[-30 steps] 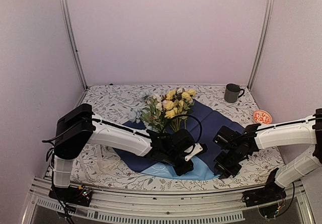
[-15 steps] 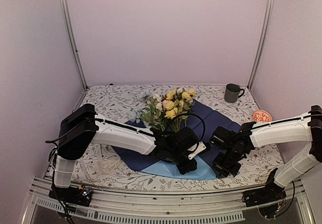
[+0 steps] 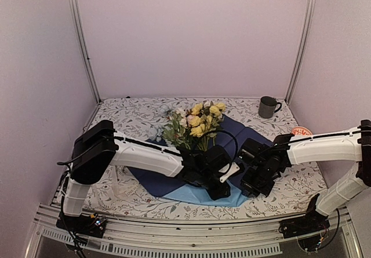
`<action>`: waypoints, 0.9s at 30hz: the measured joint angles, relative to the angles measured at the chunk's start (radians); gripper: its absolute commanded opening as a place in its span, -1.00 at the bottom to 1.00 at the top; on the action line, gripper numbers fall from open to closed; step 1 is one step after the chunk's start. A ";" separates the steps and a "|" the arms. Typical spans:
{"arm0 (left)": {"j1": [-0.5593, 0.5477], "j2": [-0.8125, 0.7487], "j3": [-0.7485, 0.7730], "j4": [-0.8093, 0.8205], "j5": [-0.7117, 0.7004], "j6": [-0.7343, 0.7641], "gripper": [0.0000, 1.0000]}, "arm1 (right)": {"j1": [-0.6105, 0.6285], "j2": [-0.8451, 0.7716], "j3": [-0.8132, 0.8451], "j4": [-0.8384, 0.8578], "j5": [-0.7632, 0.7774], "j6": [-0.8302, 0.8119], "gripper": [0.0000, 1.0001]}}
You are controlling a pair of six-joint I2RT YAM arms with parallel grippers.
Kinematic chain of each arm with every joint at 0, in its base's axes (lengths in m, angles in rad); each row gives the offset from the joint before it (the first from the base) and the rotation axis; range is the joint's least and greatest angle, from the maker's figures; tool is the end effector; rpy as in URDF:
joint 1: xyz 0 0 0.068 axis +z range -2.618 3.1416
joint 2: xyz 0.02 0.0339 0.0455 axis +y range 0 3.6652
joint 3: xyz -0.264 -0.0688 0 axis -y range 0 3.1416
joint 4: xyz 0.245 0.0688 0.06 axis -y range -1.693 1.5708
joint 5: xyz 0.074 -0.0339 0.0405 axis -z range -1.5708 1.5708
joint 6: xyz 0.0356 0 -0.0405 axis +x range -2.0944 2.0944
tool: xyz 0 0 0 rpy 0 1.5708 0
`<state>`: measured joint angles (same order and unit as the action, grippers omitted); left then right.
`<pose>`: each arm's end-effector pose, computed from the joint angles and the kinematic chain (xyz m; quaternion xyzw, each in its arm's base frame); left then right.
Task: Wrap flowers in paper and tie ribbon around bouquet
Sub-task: Fold the one-fourth-folded wrapping paper at the center of the board.
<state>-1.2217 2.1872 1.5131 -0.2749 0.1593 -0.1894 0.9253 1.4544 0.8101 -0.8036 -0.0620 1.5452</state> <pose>0.1538 -0.4389 0.1341 0.4896 0.8134 -0.2554 0.1830 0.1394 0.1888 0.1678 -0.3025 -0.9507 -0.0681 0.0090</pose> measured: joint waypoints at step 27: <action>0.083 -0.012 -0.097 0.143 0.189 -0.119 -0.39 | 0.198 -0.008 0.199 0.068 0.231 -0.285 -1.00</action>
<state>-1.1385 2.1754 1.4166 -0.1318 0.3485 -0.3080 1.1233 1.4467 1.0092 -0.7357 0.1692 1.2602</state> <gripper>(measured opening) 0.283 0.007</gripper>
